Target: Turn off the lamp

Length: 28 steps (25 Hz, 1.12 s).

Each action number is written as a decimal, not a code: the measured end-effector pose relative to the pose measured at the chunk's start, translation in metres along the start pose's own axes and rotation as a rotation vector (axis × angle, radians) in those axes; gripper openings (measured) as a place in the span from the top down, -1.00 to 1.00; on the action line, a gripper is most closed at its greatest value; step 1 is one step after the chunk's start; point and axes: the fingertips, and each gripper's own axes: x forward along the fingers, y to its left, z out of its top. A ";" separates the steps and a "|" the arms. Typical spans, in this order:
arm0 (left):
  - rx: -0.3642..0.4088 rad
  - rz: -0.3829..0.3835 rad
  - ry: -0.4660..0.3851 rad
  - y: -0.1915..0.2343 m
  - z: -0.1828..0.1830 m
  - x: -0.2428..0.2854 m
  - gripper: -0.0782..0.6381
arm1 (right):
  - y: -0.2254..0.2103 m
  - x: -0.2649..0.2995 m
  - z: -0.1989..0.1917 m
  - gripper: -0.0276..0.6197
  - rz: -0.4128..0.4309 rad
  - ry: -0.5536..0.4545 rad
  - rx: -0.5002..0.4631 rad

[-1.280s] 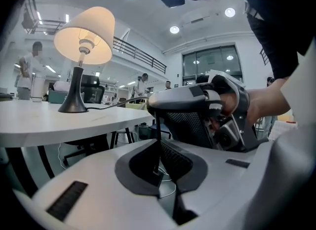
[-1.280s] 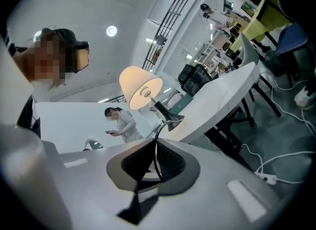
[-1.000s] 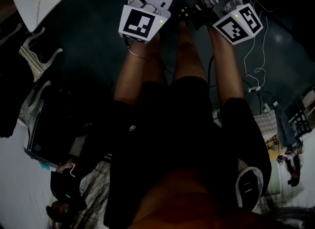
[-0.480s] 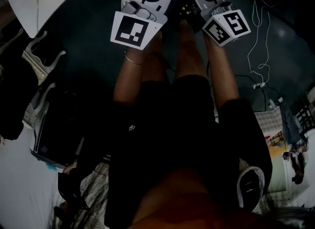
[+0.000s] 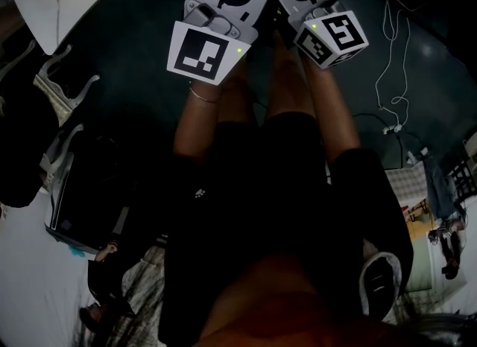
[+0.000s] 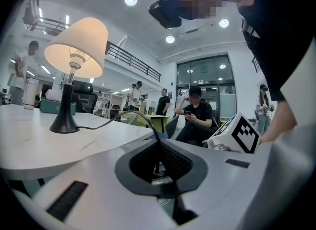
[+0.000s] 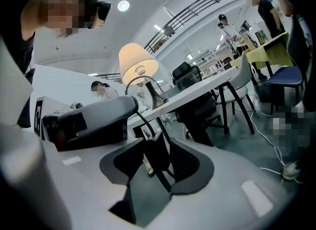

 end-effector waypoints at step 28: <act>0.035 0.018 0.054 0.010 -0.049 -0.035 0.72 | -0.003 -0.015 0.021 0.68 0.114 -0.144 0.363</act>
